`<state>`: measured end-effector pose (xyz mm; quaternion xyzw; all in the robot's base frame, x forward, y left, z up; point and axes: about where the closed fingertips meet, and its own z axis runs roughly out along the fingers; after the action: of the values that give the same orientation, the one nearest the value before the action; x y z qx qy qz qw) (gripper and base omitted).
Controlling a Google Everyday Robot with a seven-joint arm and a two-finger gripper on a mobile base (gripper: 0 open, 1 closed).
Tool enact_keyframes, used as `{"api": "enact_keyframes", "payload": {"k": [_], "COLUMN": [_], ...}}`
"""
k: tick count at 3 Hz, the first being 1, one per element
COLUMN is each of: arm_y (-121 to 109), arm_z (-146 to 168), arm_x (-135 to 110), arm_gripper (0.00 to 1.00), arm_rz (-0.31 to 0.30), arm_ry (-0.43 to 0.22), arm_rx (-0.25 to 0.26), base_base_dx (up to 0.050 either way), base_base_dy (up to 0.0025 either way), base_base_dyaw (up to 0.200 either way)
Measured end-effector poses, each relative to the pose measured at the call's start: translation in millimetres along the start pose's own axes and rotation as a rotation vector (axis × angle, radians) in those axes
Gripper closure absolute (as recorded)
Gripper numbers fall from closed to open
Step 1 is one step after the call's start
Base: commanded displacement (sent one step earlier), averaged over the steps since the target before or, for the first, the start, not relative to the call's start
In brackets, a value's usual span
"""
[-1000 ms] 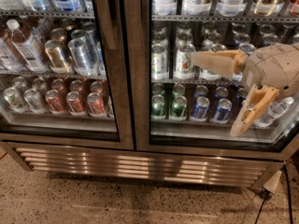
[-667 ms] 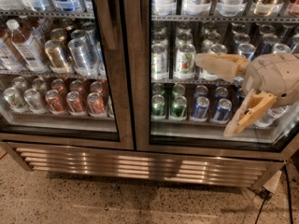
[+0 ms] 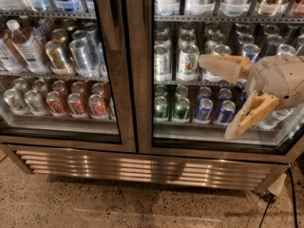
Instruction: Open right fridge door
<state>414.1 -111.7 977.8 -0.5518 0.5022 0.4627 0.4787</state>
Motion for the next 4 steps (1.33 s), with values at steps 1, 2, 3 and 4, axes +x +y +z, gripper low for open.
{"api": "enact_keyframes", "payload": {"k": [1, 2, 3, 4], "arm_y": [-0.1, 7.4, 7.2, 3.5], "arm_z": [9.1, 18.7, 18.7, 18.8], "arm_x": [-21.3, -66.7, -68.6, -64.0], "arm_gripper": [0.00, 0.00, 0.00, 0.00], "arm_rz": [-0.002, -0.061, -0.066, -0.052], "arm_ry": [-0.023, -0.029, -0.029, -0.036], "arm_rx": [-0.020, -0.043, -0.041, -0.018], "base_base_dx": [0.000, 0.000, 0.000, 0.000], "base_base_dy": [0.00000, 0.00000, 0.00000, 0.00000], "base_base_dyaw": [0.000, 0.000, 0.000, 0.000]}}
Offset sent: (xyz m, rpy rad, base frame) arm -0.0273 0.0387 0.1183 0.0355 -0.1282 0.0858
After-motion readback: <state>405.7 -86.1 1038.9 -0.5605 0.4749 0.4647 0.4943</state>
